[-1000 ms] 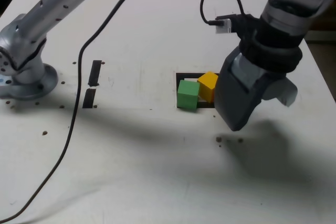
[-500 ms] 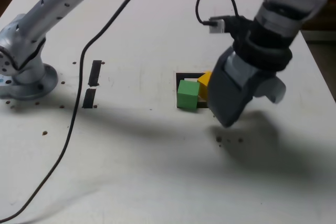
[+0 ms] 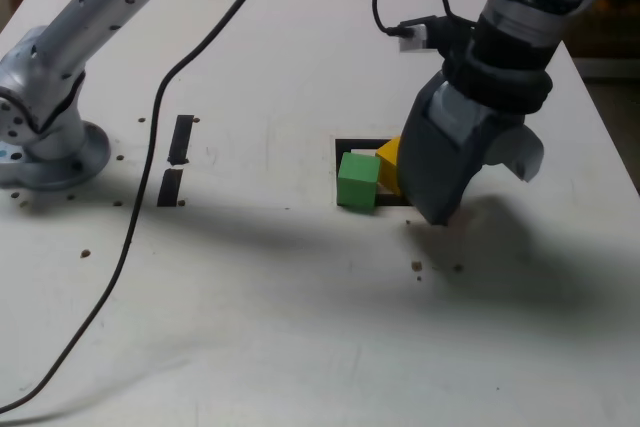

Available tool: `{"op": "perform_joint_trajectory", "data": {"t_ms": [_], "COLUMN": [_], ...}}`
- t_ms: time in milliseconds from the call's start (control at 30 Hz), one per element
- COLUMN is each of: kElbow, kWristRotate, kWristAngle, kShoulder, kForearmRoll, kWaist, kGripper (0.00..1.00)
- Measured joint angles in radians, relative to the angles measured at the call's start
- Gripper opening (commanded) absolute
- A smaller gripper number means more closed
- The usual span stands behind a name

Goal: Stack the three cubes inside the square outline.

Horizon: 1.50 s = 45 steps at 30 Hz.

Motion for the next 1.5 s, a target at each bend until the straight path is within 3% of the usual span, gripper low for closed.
{"op": "perform_joint_trajectory", "data": {"t_ms": [367,733,967,1167,1500], "kElbow": [0.044,0.084,0.112,0.121,0.138], "kWristRotate": [0.045,0.105,0.108,0.110,0.107], "kWristAngle": [-0.027,0.005,-0.009,-0.027,-0.026], "kShoulder": [0.004,0.004,0.005,0.005,0.005], "kForearmRoll": [-0.044,-0.103,-0.101,-0.103,-0.156], "kWaist": [0.032,0.051,0.062,0.065,0.061], "kGripper": [0.97,0.99,0.94,0.77,0.31]}}
